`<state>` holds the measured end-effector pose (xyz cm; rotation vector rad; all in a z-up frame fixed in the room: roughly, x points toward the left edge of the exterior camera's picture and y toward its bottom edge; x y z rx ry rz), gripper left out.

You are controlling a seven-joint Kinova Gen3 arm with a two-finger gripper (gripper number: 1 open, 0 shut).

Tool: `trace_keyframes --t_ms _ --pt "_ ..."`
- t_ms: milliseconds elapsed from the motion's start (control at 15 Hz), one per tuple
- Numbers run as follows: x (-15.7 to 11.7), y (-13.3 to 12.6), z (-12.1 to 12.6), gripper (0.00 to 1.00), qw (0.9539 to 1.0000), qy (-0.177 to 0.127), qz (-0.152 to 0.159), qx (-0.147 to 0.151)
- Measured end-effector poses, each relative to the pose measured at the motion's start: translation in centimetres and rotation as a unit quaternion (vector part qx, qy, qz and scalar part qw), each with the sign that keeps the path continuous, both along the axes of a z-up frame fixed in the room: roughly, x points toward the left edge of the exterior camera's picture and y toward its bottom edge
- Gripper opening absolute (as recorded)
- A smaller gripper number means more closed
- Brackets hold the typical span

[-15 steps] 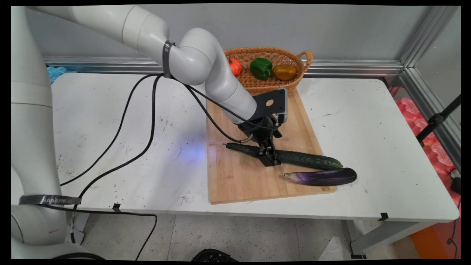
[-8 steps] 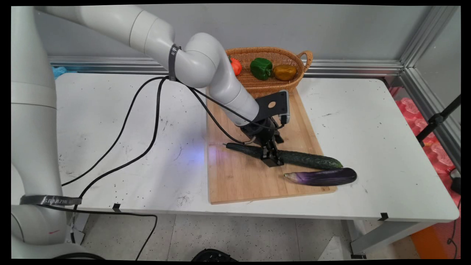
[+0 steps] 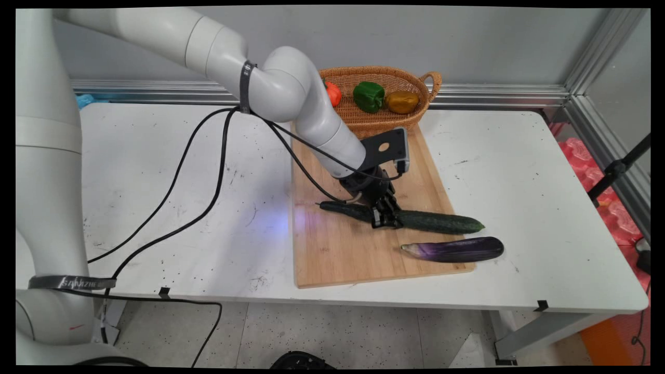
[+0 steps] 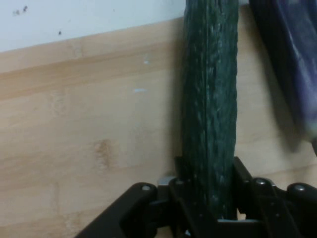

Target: Place the picked object in the vegetable basket

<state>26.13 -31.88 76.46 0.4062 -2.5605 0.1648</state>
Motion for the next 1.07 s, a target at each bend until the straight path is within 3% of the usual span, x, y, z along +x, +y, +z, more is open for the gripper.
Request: trace_keyframes --t_ms 467,733,1067 --pt "0.6 -2.3 3.6 0.0 0.9999 0.012 0.009 -0.006" --pt "1.7 -5.2 6.8 0.0 0.9993 0.016 0.019 -0.027" --pt "3.2 -8.4 9.2 0.0 0.998 0.013 0.032 -0.054"
